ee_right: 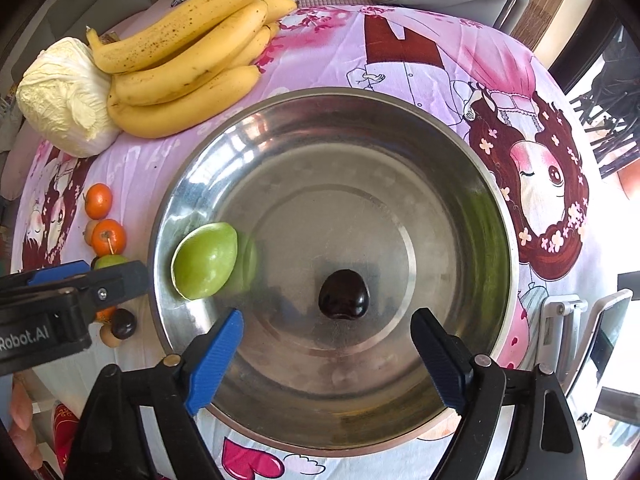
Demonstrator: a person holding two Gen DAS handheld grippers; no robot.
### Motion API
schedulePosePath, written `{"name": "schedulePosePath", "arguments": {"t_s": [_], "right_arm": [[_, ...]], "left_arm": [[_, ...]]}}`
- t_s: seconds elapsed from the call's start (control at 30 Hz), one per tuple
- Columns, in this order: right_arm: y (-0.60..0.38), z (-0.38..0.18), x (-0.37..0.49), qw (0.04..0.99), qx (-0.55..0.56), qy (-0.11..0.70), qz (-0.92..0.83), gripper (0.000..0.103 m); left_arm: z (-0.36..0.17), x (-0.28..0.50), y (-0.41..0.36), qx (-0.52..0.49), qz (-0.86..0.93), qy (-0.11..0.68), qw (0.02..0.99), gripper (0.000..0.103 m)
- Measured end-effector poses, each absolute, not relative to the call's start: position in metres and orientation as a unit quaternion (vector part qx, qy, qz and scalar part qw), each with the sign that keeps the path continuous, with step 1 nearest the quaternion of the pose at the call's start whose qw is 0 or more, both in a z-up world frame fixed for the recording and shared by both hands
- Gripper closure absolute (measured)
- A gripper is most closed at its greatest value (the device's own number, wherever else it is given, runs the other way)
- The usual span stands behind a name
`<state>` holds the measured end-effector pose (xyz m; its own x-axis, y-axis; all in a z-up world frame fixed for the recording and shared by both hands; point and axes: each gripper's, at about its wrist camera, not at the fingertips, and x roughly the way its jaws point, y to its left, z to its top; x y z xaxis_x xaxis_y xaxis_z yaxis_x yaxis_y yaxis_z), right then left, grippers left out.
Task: Organize fruits
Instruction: 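Carry both fruits over the steel bowl and open both tools to drop them, then move both tools back to the remaining fruit cluster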
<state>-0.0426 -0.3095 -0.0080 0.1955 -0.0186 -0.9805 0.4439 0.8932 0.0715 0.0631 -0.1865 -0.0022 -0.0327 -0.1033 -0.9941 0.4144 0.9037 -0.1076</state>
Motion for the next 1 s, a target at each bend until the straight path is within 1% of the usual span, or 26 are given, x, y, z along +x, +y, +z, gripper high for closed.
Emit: {"name": "schedulePosePath", "arguments": {"t_s": [0.1, 0.27, 0.37, 0.43, 0.47, 0.8, 1.0], "right_arm": [[-0.306, -0.014, -0.044, 0.747, 0.181, 0.62, -0.157, 0.006], [-0.294, -0.019, -0.047, 0.744, 0.178, 0.625, -0.155, 0.0], [-0.285, -0.02, -0.049, 0.741, 0.179, 0.628, -0.156, 0.0], [-0.279, -0.019, -0.05, 0.738, 0.18, 0.63, -0.158, 0.0], [-0.276, -0.019, -0.051, 0.737, 0.18, 0.631, -0.16, 0.0], [-0.238, -0.011, -0.058, 0.738, 0.188, 0.629, -0.156, 0.0], [-0.225, 0.003, -0.059, 0.754, 0.192, 0.61, -0.155, 0.0]], "left_arm": [[-0.006, 0.064, -0.17, 0.102, -0.172, 0.703, 0.682, 0.019], [-0.008, 0.066, -0.148, 0.082, -0.154, 0.715, 0.677, 0.018], [-0.006, 0.065, -0.141, 0.077, -0.152, 0.713, 0.68, 0.018], [-0.002, 0.065, -0.13, 0.07, -0.149, 0.706, 0.688, 0.011], [0.001, 0.065, -0.125, 0.067, -0.149, 0.7, 0.695, 0.01], [0.027, 0.07, -0.076, 0.068, -0.129, 0.655, 0.742, 0.009], [0.028, 0.069, -0.065, 0.081, -0.122, 0.642, 0.753, 0.008]]}}
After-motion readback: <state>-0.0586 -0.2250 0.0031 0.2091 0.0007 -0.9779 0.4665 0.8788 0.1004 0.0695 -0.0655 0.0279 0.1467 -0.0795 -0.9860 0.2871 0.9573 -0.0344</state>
